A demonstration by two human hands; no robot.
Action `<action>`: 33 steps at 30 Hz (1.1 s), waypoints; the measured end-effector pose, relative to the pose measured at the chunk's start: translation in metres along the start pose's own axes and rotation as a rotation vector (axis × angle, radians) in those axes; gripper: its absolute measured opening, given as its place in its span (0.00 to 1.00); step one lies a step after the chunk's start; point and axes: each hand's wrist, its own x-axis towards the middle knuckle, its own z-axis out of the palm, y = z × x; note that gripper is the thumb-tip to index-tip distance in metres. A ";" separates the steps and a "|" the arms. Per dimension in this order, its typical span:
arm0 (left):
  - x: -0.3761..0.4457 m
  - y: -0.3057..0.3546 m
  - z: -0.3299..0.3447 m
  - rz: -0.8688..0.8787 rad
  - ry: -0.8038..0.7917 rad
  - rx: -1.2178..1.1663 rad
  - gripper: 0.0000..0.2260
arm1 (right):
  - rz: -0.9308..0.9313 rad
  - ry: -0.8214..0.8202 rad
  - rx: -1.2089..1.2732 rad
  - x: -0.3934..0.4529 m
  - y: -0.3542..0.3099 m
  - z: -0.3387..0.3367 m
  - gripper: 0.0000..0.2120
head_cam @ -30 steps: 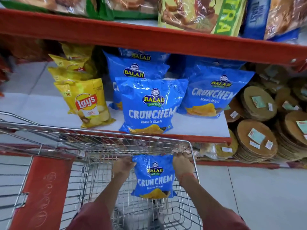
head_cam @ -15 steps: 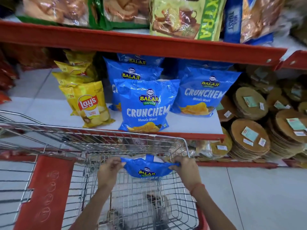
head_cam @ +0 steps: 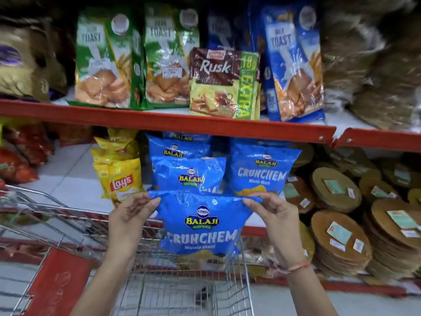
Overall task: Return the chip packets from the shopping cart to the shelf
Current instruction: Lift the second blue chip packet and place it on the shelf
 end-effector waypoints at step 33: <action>0.027 -0.042 0.169 -0.167 -0.290 0.124 0.08 | -0.211 0.391 -0.866 0.106 0.023 -0.087 0.12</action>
